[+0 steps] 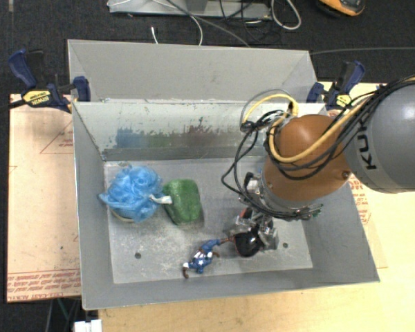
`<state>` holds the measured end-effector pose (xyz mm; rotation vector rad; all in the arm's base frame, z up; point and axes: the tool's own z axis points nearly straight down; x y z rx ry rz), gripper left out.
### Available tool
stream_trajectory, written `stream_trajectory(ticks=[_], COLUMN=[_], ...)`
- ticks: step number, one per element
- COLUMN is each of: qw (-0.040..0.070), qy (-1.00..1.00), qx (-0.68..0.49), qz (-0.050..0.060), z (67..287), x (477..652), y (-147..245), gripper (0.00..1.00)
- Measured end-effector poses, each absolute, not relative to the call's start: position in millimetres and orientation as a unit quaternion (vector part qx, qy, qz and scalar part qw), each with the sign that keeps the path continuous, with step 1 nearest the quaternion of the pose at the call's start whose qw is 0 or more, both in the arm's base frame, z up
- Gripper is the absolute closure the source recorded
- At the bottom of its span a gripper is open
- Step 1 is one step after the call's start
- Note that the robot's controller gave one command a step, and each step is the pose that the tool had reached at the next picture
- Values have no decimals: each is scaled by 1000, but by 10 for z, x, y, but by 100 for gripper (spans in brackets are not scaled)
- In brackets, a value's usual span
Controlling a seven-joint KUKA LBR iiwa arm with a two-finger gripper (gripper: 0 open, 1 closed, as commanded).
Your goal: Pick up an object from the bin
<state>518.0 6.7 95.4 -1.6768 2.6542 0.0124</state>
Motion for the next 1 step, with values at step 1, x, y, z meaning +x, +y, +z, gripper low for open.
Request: stream_trajectory(ticks=[1], qw=[6], qy=[845], qx=[-534], qz=[1], z=[1443], x=[5210], y=[65], gripper=[100])
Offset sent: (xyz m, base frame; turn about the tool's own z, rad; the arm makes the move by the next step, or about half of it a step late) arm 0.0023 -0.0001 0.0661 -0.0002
